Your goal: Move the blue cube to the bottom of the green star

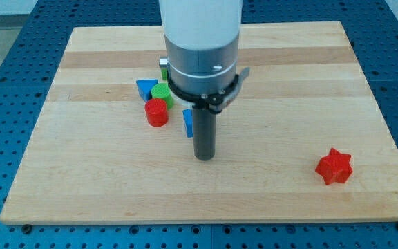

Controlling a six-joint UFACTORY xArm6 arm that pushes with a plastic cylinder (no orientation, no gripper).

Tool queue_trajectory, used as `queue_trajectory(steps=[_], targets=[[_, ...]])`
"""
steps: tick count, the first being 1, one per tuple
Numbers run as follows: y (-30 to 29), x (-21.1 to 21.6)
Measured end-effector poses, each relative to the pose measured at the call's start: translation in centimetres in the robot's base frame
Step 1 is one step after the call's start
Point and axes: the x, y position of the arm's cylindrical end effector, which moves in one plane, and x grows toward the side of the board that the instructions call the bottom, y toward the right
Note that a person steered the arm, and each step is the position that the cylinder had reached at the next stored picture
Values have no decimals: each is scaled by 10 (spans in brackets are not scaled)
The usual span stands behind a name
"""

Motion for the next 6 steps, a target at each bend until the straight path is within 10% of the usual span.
queue_trajectory(steps=[6], targets=[[-86,-115]])
